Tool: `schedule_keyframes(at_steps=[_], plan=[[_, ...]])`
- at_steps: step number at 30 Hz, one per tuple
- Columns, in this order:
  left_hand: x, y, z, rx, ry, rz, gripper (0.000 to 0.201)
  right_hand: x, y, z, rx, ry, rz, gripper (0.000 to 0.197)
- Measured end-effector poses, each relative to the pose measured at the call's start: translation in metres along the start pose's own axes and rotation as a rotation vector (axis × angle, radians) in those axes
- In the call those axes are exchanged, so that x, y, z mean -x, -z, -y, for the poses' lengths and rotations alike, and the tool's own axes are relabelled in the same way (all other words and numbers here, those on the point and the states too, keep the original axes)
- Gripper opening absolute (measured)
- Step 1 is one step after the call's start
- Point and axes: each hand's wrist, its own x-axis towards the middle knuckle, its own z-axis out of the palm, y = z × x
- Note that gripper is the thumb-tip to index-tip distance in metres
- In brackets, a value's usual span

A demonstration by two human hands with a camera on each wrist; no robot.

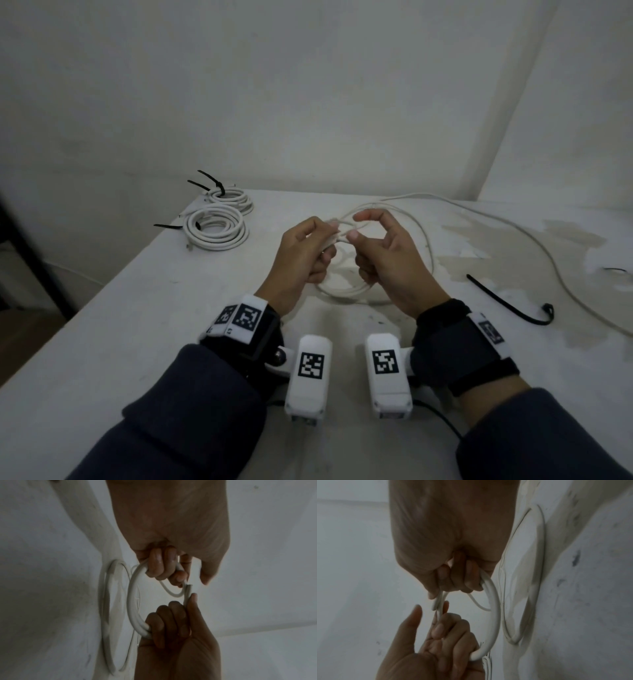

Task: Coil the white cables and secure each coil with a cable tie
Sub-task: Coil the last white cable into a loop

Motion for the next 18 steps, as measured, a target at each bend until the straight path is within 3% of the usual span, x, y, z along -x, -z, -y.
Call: schedule_keyframes(at_steps=[6,11,15,18], plan=[[-0.001,0.005,0.001,-0.104,-0.067,0.061,0.02,0.002,0.005,-0.003,0.025,-0.037,0.026,0.019],[-0.003,0.003,0.001,-0.143,-0.107,0.03,0.017,0.002,0.005,-0.001,0.064,0.005,-0.078,0.017],[-0.005,0.003,0.0,-0.068,-0.094,-0.02,0.016,0.002,0.009,0.0,0.0,-0.003,0.0,0.015],[-0.005,0.002,0.0,0.034,-0.039,0.004,0.019,0.005,0.01,0.001,0.097,0.101,-0.032,0.024]])
